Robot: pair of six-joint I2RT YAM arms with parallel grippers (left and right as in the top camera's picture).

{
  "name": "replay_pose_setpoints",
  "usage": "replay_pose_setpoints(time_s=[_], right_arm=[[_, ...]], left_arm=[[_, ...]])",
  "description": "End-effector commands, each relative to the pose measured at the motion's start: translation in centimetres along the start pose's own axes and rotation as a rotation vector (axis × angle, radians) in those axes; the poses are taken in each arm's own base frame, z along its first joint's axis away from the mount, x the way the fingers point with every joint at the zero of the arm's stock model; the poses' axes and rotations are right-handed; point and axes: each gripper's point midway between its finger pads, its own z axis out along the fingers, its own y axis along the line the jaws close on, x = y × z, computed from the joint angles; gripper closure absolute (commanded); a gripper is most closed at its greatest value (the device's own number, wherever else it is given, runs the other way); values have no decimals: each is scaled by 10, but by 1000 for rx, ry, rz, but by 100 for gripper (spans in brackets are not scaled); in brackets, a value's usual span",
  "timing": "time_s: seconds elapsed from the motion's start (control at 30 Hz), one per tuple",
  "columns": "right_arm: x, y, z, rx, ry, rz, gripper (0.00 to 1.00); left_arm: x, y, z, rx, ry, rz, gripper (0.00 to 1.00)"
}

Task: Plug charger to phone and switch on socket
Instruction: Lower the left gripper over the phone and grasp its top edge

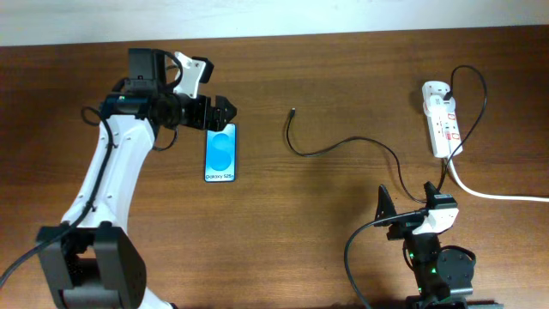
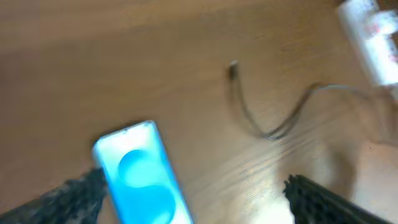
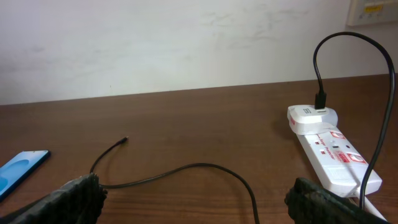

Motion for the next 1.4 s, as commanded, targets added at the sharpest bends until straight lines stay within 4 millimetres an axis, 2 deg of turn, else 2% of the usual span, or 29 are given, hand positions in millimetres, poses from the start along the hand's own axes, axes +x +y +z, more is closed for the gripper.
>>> replay_pose_setpoints(time_s=[0.0, 0.1, 0.17, 0.2, 0.4, 0.7, 0.9, 1.07, 1.23, 1.37], right_arm=[[3, 1, 0, -5, 2, 4, 2], [3, 1, 0, -5, 2, 4, 2], [3, 1, 0, -5, 2, 4, 2], [3, 1, 0, -5, 2, 4, 2], [3, 1, 0, -5, 2, 4, 2], [3, 1, 0, -5, 2, 4, 2], [3, 1, 0, -5, 2, 4, 2], [3, 1, 0, -5, 2, 4, 2], [3, 1, 0, -5, 2, 4, 2], [3, 1, 0, -5, 2, 4, 1]], left_arm=[[-25, 5, -15, -273, -5, -36, 1], [-38, -2, -35, -319, 40, -115, 0], [-28, 2, -34, -340, 147, -153, 1], [-15, 9, -25, -362, 227, -174, 1], [66, 31, 56, -353, 569, -260, 1], [111, 48, 106, -338, 579, -293, 1], [117, 50, 110, -339, 583, -294, 1], [133, 55, 124, -347, 612, -324, 1], [128, 57, 129, -351, 584, -315, 1], [138, 65, 129, -397, 599, -302, 1]])
